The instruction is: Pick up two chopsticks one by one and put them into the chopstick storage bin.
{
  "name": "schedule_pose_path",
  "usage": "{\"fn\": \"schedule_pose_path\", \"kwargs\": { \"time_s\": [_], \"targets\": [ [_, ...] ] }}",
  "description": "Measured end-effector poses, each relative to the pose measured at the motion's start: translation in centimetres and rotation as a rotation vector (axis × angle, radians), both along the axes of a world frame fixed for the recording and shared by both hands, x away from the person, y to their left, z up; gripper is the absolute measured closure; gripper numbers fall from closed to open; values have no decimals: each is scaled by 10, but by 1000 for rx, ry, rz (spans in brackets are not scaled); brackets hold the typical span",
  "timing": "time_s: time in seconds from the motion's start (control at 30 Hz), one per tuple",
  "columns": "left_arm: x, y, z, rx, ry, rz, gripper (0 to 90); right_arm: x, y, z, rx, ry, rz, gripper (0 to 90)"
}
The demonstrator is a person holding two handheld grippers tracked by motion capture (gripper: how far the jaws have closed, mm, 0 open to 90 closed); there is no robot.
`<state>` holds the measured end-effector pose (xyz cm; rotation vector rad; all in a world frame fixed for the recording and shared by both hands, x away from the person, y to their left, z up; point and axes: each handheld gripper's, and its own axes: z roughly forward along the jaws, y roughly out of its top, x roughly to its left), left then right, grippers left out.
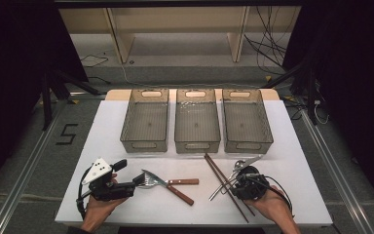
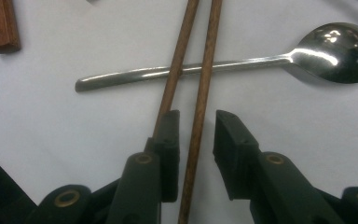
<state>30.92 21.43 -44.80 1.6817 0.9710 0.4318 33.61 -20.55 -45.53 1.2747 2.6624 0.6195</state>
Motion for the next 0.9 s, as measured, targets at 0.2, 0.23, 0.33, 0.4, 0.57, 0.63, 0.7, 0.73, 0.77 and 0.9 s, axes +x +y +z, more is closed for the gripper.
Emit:
{"fn": "schedule_pose_path", "kwargs": {
  "time_s": [0.2, 0.23, 0.33, 0.4, 0.57, 0.63, 0.7, 0.73, 0.77, 0.9],
  "targets": [
    [0, 0, 0, -4, -2, 0, 126, 1, 2, -2, -7, 12, 2, 753],
    [0, 0, 0, -4, -2, 0, 126, 1, 2, -3, -9, 12, 0, 758],
    [0, 0, 0, -5, -2, -1, 126, 1, 3, -4, -14, 19, 0, 772],
    [0, 0, 0, -3, -3, -1, 126, 2, 3, -5, -20, 16, -2, 779],
    [0, 0, 0, -5, -4, -1, 126, 2, 4, -7, -34, 13, -8, 839],
    [0, 0, 0, -4, -5, -2, 126, 2, 4, -7, -35, 11, -11, 846],
    [0, 0, 0, -4, -5, -2, 126, 2, 4, -7, -34, 11, -16, 849],
    [0, 0, 0, -4, -4, -2, 126, 2, 4, -7, -33, 10, -17, 850],
    [0, 0, 0, -4, -4, -2, 126, 1, 4, -6, -33, 10, -18, 852],
    [0, 0, 0, -3, -3, -2, 126, 0, 4, -4, -27, -8, -18, 857]
  ]
}}
